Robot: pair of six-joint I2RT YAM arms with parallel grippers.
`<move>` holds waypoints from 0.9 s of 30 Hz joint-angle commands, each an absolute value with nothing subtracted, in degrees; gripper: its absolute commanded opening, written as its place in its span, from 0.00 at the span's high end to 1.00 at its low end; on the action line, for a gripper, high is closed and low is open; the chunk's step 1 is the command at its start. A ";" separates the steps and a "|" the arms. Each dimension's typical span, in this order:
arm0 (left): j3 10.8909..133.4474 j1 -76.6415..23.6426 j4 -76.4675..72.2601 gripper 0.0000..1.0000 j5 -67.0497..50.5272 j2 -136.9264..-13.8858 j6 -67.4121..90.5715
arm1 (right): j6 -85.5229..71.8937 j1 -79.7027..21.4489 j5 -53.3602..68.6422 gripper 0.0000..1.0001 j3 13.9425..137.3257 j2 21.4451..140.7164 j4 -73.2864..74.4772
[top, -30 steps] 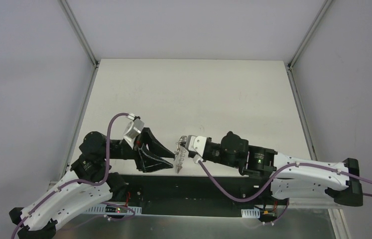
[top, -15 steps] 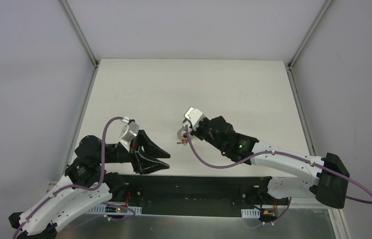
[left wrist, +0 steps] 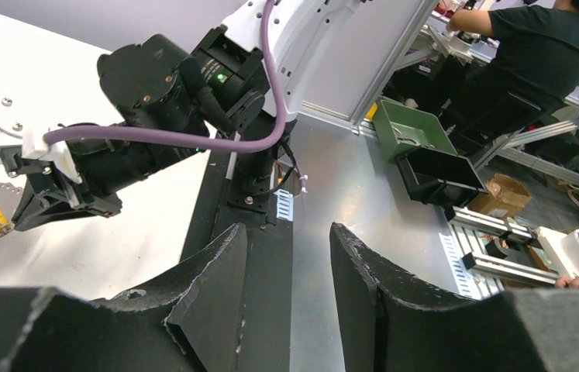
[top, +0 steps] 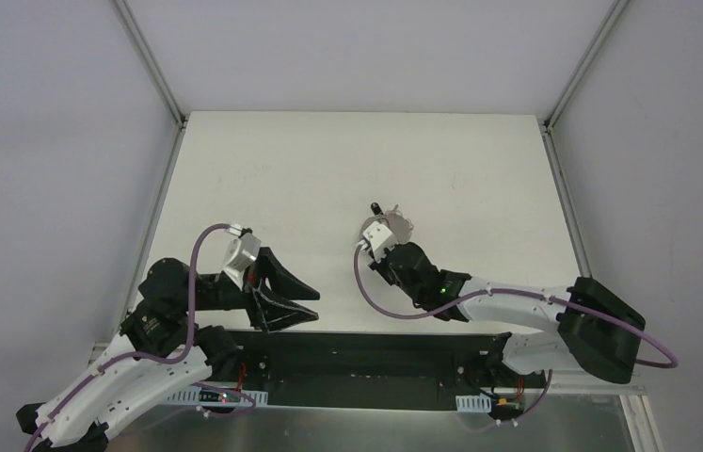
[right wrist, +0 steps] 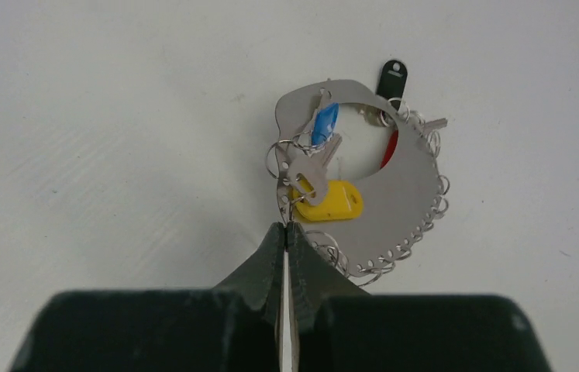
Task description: Put the keys on the keyring
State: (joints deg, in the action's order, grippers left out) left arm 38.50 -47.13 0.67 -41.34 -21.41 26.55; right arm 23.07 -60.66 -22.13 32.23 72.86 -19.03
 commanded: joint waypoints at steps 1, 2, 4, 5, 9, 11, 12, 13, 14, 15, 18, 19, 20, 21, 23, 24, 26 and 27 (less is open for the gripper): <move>38.06 -46.93 -0.18 0.57 -40.36 -20.71 25.76 | 16.41 -59.82 -26.30 1.00 31.95 76.06 -25.22; 37.95 -46.93 -0.18 0.57 -40.16 -20.54 25.74 | 15.03 -59.52 -26.21 1.00 32.13 77.08 -25.18; 37.75 -46.93 -0.18 0.57 -39.66 -20.30 25.75 | 12.38 -59.14 -26.56 1.00 32.61 78.85 -25.17; 37.79 -46.93 -0.18 0.57 -39.58 -20.14 25.71 | 10.85 -59.03 -26.40 1.00 32.79 79.62 -25.22; 37.38 -46.92 -0.18 0.57 -39.29 -20.17 25.82 | 6.43 -58.96 -24.18 0.93 33.10 82.23 -25.50; 37.02 -46.87 1.13 0.57 -38.87 -20.00 25.66 | 4.77 -58.91 -22.44 0.85 32.93 82.59 -25.49; 36.94 -46.93 1.40 0.57 -38.51 -19.97 25.55 | 4.19 -58.94 -21.75 0.79 32.81 82.21 -25.44; 36.79 -46.88 1.79 0.57 -38.07 -19.74 25.43 | 3.57 -58.94 -21.54 0.73 32.71 81.60 -25.30; 36.76 -46.92 2.32 0.56 -37.61 -19.60 25.28 | 3.12 -58.96 -21.36 0.66 32.74 80.91 -24.73; 36.92 -46.92 2.87 0.55 -37.17 -19.50 25.11 | 3.14 -58.94 -21.31 0.57 32.90 79.79 -23.72; 37.48 -46.93 4.77 0.54 -35.85 -19.41 24.45 | 3.09 -58.99 -21.78 0.04 33.83 75.57 -18.46; 37.79 -46.93 5.44 0.54 -35.35 -19.37 24.13 | 3.08 -59.03 -22.08 0.01 34.06 74.12 -17.02; 38.01 -46.93 6.31 0.54 -34.55 -19.42 23.75 | 3.12 -59.02 -22.06 0.01 34.33 72.49 -15.66; 38.24 -46.93 6.96 0.54 -34.13 -19.39 23.33 | 3.13 -59.01 -21.89 0.01 34.83 70.84 -13.83; 38.93 -46.89 8.80 0.53 -31.68 -19.62 22.40 | 2.97 -59.05 -21.56 0.01 36.29 68.02 -9.79; 39.50 -46.90 10.01 0.53 -30.62 -19.89 21.88 | 2.73 -59.03 -21.47 0.01 37.59 66.82 -6.97; 40.79 -46.88 12.33 0.52 -28.36 -20.55 20.74 | 0.91 -59.00 -22.30 0.01 40.90 64.79 -1.07; 41.38 -46.87 13.33 0.52 -27.13 -20.76 20.14 | 0.28 -58.98 -23.38 0.01 42.80 64.02 3.02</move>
State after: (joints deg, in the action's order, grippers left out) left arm 37.56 -47.13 9.72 -32.69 -19.94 23.40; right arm 3.66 -59.07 -21.65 35.22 68.25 -9.37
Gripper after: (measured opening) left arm 0.474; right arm 0.988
